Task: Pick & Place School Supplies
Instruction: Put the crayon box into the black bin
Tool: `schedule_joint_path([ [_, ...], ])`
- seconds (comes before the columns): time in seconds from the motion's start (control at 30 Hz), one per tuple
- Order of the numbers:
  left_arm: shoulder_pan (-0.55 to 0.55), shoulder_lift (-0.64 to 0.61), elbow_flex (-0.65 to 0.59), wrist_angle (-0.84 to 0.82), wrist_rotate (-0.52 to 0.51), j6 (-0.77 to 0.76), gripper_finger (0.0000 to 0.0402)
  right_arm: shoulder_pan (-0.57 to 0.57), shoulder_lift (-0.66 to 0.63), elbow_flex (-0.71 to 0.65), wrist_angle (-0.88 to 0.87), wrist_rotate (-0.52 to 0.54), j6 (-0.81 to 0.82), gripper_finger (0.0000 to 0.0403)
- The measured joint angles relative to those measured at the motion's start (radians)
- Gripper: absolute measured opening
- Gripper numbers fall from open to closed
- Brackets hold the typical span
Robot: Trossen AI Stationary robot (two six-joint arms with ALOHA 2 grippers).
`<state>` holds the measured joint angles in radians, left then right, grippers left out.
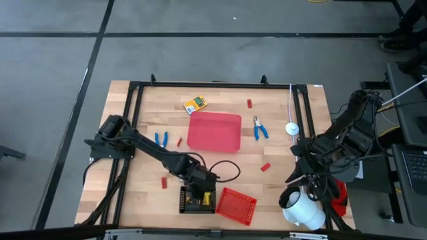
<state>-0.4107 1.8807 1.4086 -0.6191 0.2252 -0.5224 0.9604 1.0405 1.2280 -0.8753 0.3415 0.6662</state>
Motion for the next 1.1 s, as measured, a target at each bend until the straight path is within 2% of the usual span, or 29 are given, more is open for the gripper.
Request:
schedule_joint_path([
  [0.1, 0.006, -0.03, 0.0, -0.031, -0.047, 0.032, 0.0169, 0.0, 0.0, 0.0, 0.0, 0.003, 0.0, 0.0061],
  [0.2, 0.006, -0.084, 0.0, -0.091, -0.169, 0.044, 0.0182, 0.0, 0.0, 0.0, 0.0, 0.016, 0.0, 0.0061],
  [0.33, 0.0, -0.159, 0.001, -0.302, -0.428, -0.078, 0.0185, 0.0, 0.0, 0.0, 0.0, 0.025, 0.004, 0.0061],
  [0.4, -0.002, -0.171, 0.001, -0.401, -0.478, -0.165, 0.0182, 0.0, 0.0, 0.0, 0.001, 0.035, 0.004, 0.0061],
  [0.5, 0.0, -0.17, -0.047, -0.43, -0.441, -0.255, 0.0181, 0.0, 0.0, 0.0, 0.001, 0.045, 0.002, 0.0061],
  [0.73, 0.017, -0.167, -0.297, -0.337, -0.432, -0.364, 0.0189, 0.0, 0.0, 0.0, 0.0, 0.063, -0.02, 0.0061],
  [0.97, 0.033, -0.173, -0.406, -0.145, -0.416, -0.311, 0.0187, 0.0, 0.0, 0.0, 0.0, 0.062, 0.007, 0.0061],
  [1.1, 0.036, -0.177, -0.445, -0.113, -0.399, -0.295, 0.0189, 0.0, 0.0, 0.0, 0.001, 0.063, 0.011, 0.0062],
])
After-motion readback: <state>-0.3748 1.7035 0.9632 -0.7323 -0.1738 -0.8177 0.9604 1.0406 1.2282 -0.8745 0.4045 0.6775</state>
